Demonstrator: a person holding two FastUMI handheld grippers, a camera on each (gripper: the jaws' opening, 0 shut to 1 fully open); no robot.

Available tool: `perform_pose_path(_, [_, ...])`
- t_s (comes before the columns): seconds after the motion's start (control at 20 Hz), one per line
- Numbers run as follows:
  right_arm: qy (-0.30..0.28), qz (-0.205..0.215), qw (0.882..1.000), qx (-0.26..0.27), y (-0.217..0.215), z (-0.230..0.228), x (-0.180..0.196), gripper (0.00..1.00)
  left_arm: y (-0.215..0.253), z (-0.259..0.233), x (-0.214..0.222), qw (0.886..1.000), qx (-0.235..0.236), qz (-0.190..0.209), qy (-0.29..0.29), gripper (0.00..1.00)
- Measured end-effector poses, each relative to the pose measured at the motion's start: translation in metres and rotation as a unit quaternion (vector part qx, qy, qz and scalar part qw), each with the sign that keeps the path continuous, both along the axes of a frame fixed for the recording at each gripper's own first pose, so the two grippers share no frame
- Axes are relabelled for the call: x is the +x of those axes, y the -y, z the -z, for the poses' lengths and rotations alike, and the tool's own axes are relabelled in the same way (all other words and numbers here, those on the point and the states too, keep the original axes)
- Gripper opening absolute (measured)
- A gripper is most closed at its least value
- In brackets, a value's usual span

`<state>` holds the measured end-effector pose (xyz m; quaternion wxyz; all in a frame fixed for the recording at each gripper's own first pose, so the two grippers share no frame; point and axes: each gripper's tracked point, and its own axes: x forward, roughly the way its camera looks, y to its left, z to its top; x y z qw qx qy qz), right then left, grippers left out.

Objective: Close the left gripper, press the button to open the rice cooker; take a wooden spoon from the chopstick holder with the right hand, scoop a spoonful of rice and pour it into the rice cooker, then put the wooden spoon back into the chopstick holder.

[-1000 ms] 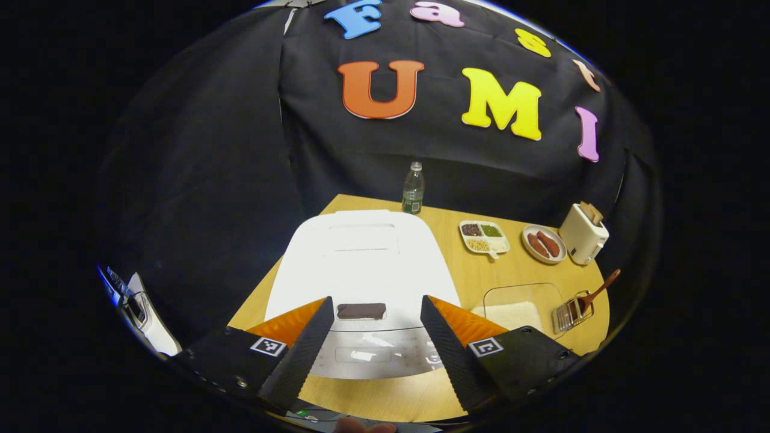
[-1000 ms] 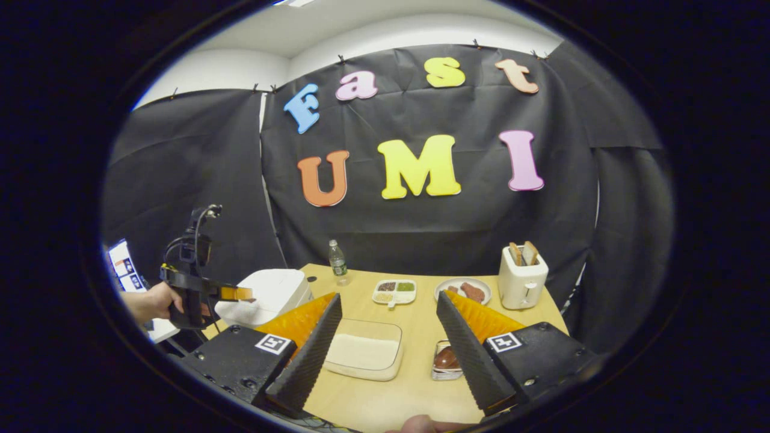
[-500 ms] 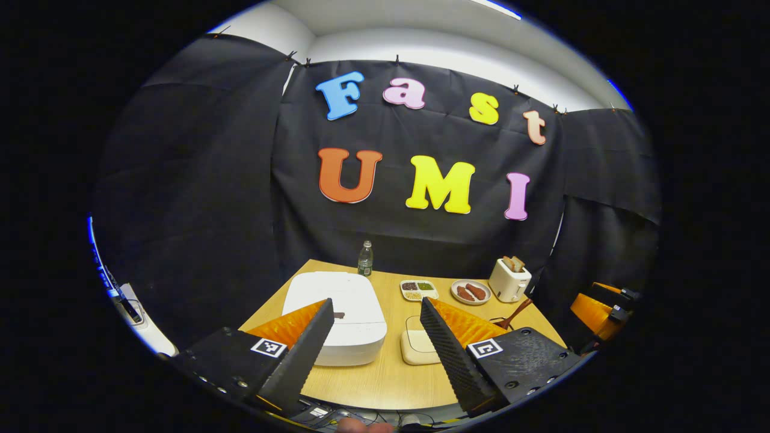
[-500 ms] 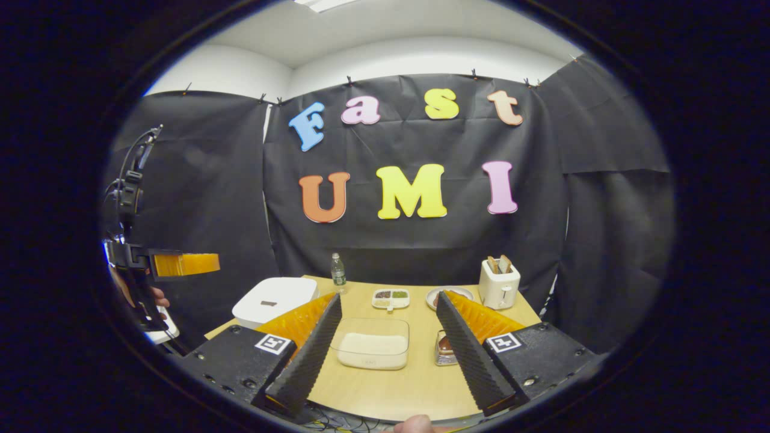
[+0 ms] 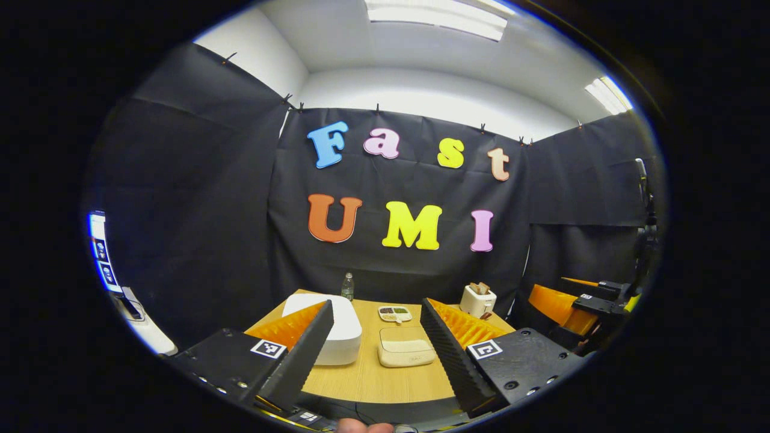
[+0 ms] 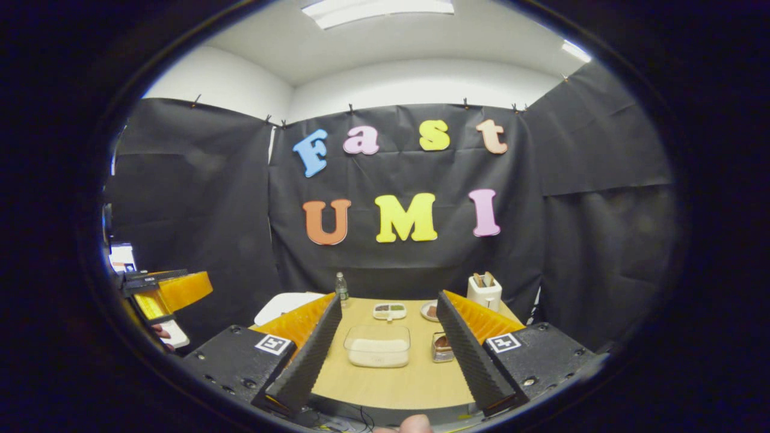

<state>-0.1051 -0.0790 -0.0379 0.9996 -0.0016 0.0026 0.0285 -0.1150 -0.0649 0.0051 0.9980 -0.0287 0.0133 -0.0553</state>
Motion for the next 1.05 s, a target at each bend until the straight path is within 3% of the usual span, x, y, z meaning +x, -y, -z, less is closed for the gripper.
perform_pose_path(0.35, [0.002, 0.005, 1.0, 0.004, -0.01, 0.006, -0.032, 1.0, -0.004, -0.005, -0.033, 1.0, -0.001, 0.004, 0.019, 0.94])
perform_pose_path(1.05, [0.001, 0.016, 1.0, -0.003, -0.014, 0.011, -0.038, 0.99, -0.003, -0.005, -0.028, 0.999, 0.007, 0.021, 0.036, 0.94])
